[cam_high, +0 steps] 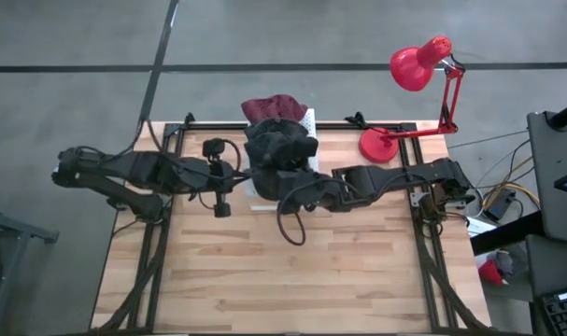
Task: Pick & Place hat
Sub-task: Stack the black cap on the black caps on the shelf
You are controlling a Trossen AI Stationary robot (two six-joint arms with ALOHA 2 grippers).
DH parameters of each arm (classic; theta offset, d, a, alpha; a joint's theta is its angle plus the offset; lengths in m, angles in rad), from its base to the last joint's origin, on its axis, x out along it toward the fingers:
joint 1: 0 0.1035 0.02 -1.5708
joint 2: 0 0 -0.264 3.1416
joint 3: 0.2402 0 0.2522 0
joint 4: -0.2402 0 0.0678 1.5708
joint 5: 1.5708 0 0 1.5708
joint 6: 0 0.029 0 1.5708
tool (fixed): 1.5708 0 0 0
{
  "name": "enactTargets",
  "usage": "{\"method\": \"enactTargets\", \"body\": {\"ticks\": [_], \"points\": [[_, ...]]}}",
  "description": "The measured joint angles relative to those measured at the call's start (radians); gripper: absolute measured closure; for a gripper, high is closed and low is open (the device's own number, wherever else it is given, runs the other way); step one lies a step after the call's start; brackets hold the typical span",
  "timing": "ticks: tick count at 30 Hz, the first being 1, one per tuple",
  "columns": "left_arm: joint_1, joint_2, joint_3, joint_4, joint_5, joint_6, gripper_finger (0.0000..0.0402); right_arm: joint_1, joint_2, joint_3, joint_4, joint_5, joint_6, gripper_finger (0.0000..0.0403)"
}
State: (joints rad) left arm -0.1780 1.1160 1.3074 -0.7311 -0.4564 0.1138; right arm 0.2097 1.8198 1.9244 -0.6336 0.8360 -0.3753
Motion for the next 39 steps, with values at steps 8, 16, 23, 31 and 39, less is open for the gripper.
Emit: {"method": "enactTargets", "body": {"ticks": [8, 16, 23, 31, 39], "points": [[0.001, -0.006, 0.065, -0.020, 0.011, 0.111, 0.0400, 0.022, -0.001, 0.000, -0.030, 0.001, -0.007, 0.0324], [0.034, -0.006, 0.035, -0.006, -0.030, 0.131, 0.0401, 0.029, -0.008, 0.000, -0.090, 0.012, 0.001, 0.0295], [0.079, -0.006, -0.021, -0.004, -0.079, 0.129, 0.0401, 0.028, -0.010, 0.000, -0.089, 0.059, -0.032, 0.0300], [0.092, -0.006, -0.054, 0.049, -0.105, 0.132, 0.0401, 0.004, -0.011, 0.000, -0.081, 0.084, -0.055, 0.0307], [0.094, -0.005, -0.059, 0.080, -0.163, 0.119, 0.0401, -0.028, -0.021, 0.000, -0.079, 0.111, -0.056, 0.0297]]}}
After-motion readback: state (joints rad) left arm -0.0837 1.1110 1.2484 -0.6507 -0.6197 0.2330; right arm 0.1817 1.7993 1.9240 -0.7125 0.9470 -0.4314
